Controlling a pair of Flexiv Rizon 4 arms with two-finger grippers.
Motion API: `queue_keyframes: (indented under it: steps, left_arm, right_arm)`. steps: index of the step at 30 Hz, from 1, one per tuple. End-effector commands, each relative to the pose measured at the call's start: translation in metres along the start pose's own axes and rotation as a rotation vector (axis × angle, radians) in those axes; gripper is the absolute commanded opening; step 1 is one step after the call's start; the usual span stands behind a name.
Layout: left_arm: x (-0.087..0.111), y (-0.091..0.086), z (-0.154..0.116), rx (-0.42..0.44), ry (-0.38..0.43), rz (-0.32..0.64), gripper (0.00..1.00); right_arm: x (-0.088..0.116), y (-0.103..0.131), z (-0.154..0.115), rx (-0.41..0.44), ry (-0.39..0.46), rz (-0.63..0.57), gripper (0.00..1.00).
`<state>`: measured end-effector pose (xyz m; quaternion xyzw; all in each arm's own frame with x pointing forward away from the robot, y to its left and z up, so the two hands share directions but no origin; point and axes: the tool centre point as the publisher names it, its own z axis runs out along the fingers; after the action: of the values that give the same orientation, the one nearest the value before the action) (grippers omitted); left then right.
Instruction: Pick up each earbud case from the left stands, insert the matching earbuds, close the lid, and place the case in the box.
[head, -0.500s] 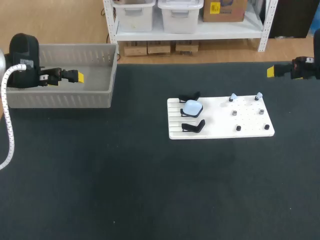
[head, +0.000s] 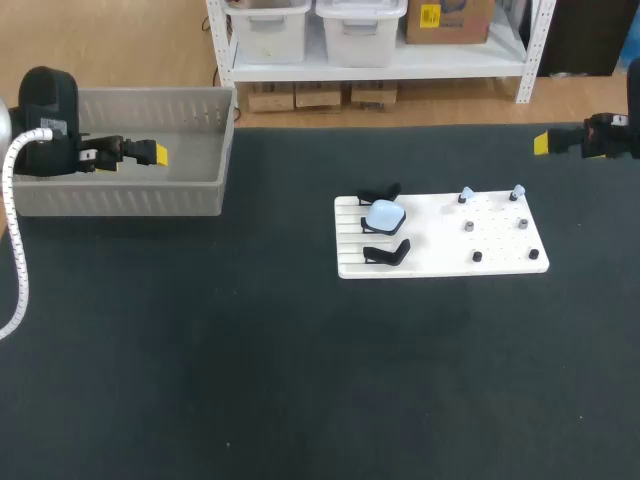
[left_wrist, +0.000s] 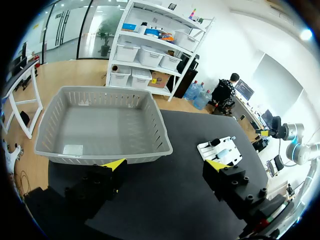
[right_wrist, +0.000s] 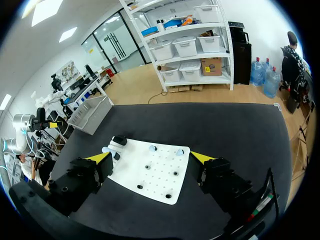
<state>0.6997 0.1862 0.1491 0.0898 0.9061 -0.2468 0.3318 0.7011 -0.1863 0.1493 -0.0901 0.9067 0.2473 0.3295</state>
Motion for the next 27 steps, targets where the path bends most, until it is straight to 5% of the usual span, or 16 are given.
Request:
queue_keyframes:
  steps: [1,4,8,16,27]
  left_arm:
    - [-0.002,-0.003,0.000,0.013,0.005,0.012,1.00]
    - [-0.006,-0.009,-0.003,0.176,-0.064,0.048,1.00]
    - [-0.008,-0.014,-0.006,0.424,-0.156,0.213,1.00]
    - [-0.020,-0.025,0.001,0.591,-0.152,0.452,1.00]
    - [-0.022,-0.061,0.023,0.764,-0.045,0.734,1.00]
  right_arm:
    - [0.000,0.000,0.000,0.001,0.000,0.000,1.00]
    - [0.000,0.000,0.000,0.001,0.000,0.000,1.00]
    - [0.000,0.000,0.000,0.001,0.000,0.000,1.00]
    - [0.000,0.000,0.000,0.001,0.000,0.000,1.00]
    - [0.000,0.000,0.000,0.001,0.000,0.000,1.00]
